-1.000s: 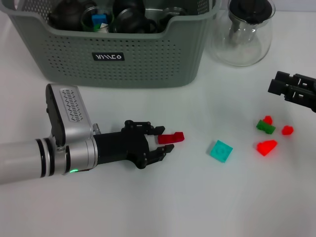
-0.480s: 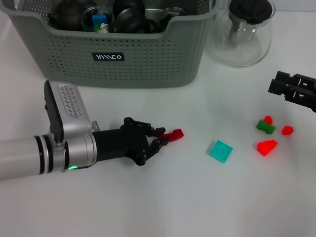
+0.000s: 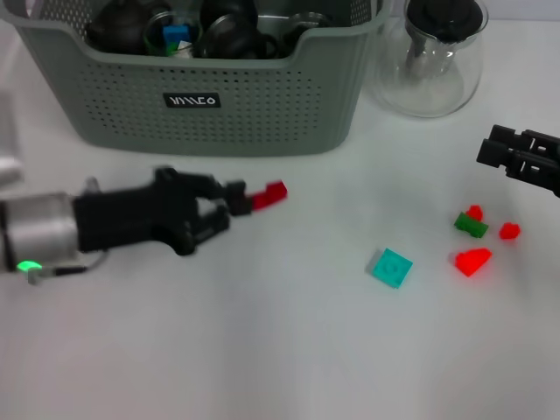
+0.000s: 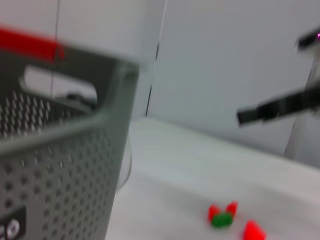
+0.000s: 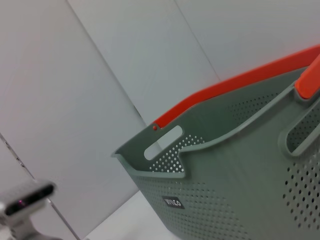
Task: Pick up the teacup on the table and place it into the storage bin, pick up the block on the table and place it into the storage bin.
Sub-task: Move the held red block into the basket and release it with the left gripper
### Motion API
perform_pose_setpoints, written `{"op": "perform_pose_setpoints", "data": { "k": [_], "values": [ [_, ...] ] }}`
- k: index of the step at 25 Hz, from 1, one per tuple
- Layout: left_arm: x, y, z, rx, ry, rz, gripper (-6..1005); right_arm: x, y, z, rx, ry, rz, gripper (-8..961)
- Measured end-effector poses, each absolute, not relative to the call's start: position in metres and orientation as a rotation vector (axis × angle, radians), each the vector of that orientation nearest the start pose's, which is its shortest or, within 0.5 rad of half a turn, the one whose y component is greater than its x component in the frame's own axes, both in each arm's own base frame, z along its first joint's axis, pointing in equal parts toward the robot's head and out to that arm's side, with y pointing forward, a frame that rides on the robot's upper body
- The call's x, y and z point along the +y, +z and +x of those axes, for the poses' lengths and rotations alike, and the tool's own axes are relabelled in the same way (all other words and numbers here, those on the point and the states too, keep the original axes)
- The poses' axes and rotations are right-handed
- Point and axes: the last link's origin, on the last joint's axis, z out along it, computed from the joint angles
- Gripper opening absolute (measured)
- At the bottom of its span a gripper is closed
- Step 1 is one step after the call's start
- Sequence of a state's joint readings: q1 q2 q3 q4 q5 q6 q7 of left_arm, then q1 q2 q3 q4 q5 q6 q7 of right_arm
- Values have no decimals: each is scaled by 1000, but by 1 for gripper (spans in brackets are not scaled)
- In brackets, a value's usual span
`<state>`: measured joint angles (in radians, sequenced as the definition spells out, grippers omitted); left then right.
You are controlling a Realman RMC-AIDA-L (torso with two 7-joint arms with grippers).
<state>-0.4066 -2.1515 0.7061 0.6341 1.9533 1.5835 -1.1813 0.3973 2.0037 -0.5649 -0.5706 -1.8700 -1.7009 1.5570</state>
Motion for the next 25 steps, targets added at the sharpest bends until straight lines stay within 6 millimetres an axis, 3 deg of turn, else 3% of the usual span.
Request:
{"op": "perform_pose_setpoints", "data": {
  "k": [3, 4, 5, 8, 14, 19, 25],
  "values": [
    [285, 4, -265, -506, -919, -2698, 175, 292, 42, 303, 1033, 1011, -2489, 616],
    [285, 4, -265, -506, -919, -2698, 175, 293, 42, 302, 1031, 1012, -2491, 615],
    [291, 36, -249, -463, -1014, -2686, 175, 293, 42, 302, 1030, 1013, -2492, 615],
    [300, 54, -237, -460, -1033, -2672, 175, 294, 41, 301, 1028, 1013, -2496, 615],
    [362, 102, -184, -500, -873, -2571, 176, 295, 39, 298, 1020, 1017, -2503, 615],
    [416, 115, -158, -665, -638, -2448, 176, 295, 39, 298, 1020, 1018, -2503, 616],
    [463, 92, -153, -747, -252, -2331, 176, 295, 39, 298, 1008, 1016, -2502, 616]
  ]
}}
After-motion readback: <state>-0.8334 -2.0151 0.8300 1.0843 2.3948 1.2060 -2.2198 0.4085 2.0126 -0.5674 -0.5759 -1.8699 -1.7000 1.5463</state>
